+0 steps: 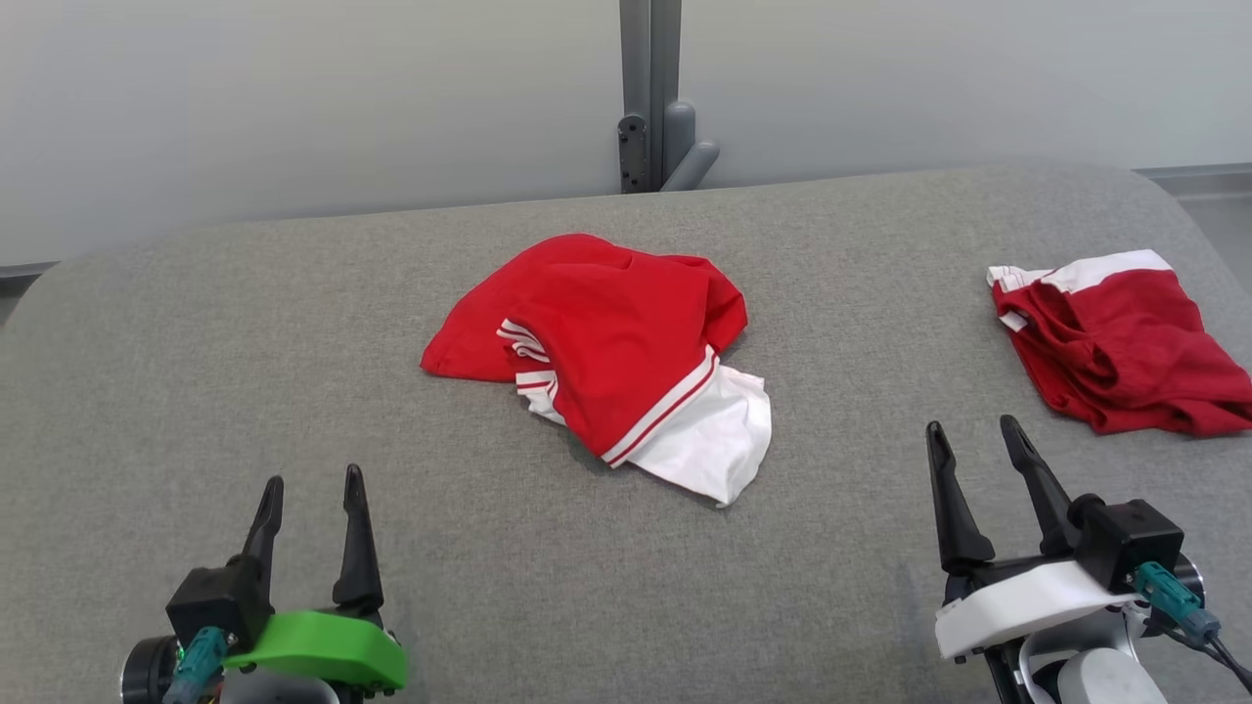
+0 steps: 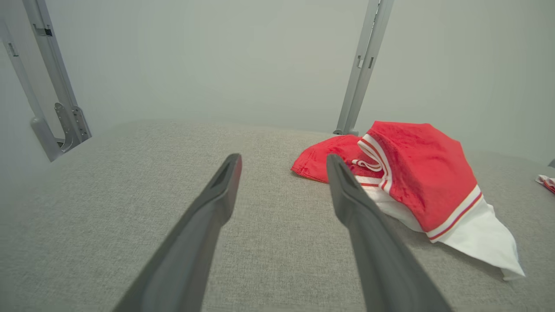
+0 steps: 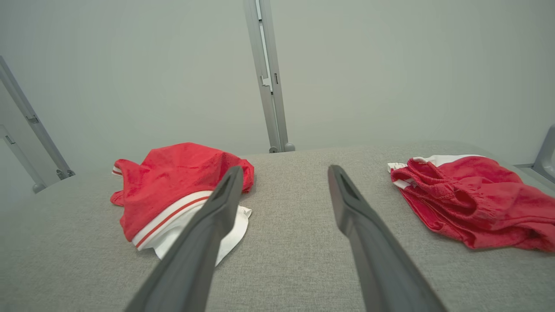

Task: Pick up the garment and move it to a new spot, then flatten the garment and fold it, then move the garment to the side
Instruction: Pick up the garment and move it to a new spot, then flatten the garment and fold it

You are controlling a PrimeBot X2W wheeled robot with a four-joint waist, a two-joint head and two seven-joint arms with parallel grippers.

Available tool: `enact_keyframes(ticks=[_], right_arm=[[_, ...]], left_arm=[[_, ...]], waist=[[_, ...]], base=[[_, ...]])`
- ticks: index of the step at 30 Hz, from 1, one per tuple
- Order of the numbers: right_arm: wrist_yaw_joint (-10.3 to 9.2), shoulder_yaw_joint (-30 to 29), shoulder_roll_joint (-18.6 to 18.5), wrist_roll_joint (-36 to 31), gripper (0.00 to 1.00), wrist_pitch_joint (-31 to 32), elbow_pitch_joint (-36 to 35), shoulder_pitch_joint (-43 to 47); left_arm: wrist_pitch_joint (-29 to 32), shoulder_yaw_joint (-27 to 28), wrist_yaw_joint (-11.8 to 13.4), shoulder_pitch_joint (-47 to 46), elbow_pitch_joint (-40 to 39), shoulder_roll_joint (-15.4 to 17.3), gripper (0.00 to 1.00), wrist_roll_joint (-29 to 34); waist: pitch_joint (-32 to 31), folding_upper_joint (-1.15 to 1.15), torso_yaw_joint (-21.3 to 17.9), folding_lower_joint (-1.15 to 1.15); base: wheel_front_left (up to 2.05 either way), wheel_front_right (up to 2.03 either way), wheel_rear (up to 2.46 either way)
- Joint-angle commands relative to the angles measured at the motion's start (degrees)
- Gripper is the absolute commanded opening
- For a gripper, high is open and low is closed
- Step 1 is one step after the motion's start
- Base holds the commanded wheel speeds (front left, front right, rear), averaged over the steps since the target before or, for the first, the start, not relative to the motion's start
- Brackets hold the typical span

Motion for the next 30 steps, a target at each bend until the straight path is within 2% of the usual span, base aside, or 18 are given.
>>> enact_keyframes(ticks=[1, 8, 20, 30], right_arm=[[-0.09, 0.2, -0.1, 0.4, 1.00, -0.4, 0.2, 0.8], [-0.09, 0.7, -0.1, 1.5, 1.00, -0.9, 1.4, 0.9], [-0.09, 1.1, -0.1, 1.6, 1.00, -1.4, 2.7, 0.0], [-0.09, 0.7, -0.1, 1.5, 1.00, -1.5, 2.7, -0.4]], left_arm=[[0.0, 0.7, 0.0, 1.5, -0.6, -0.4, 1.00, 1.0], [0.0, 3.0, -1.2, 4.2, -0.7, -1.9, 1.00, 3.6], [0.0, 5.4, -3.0, 3.6, 0.3, -3.8, 1.00, 5.8], [0.0, 5.7, -4.6, 3.0, 1.3, -4.7, 1.00, 7.6]], waist=[[-0.5, 0.19, 0.5, 0.00], [-0.7, 0.19, 1.2, 0.00], [-0.4, 0.19, 1.5, 0.00], [0.3, 0.19, 1.3, 0.00]], base=[[0.00, 0.00, 0.00], [0.00, 0.00, 0.00], [0.00, 0.00, 0.00], [0.00, 0.00, 0.00]])
